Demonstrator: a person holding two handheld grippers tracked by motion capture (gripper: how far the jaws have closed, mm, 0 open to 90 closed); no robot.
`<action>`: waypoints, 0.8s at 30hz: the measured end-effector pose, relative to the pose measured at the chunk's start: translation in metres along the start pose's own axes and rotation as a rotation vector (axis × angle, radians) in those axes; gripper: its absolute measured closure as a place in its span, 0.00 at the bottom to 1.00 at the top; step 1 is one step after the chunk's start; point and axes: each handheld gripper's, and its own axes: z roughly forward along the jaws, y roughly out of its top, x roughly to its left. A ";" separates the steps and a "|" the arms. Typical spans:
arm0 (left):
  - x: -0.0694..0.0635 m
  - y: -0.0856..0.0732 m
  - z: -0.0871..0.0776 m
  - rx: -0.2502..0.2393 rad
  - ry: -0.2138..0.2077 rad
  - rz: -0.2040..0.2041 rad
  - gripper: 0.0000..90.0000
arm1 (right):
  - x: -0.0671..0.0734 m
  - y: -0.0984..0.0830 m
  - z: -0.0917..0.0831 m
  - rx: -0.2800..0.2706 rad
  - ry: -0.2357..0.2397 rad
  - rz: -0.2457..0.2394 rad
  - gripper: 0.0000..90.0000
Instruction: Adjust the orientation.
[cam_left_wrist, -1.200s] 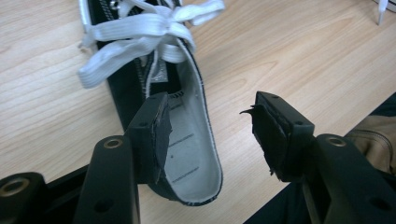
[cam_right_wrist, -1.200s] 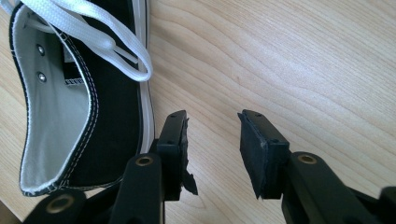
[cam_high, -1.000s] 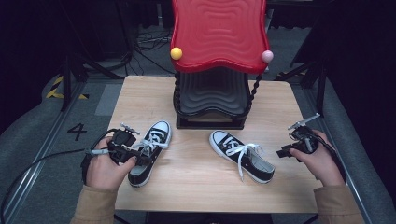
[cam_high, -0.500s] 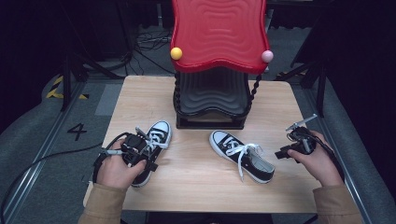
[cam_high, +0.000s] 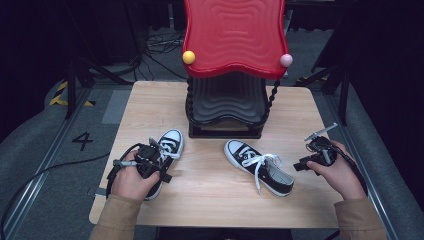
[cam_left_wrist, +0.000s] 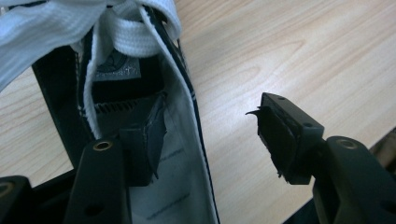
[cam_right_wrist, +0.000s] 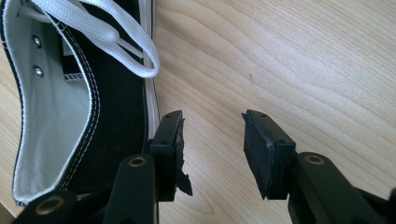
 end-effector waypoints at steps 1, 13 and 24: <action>0.000 0.000 0.001 -0.005 0.002 -0.006 0.48 | 0.000 0.000 0.000 -0.001 0.001 0.002 0.65; 0.003 0.004 0.018 -0.050 0.067 -0.033 0.62 | 0.000 -0.002 0.003 0.004 -0.002 0.003 0.65; 0.010 0.012 0.023 -0.111 0.089 -0.081 0.78 | 0.002 -0.001 0.006 0.010 0.005 0.006 0.65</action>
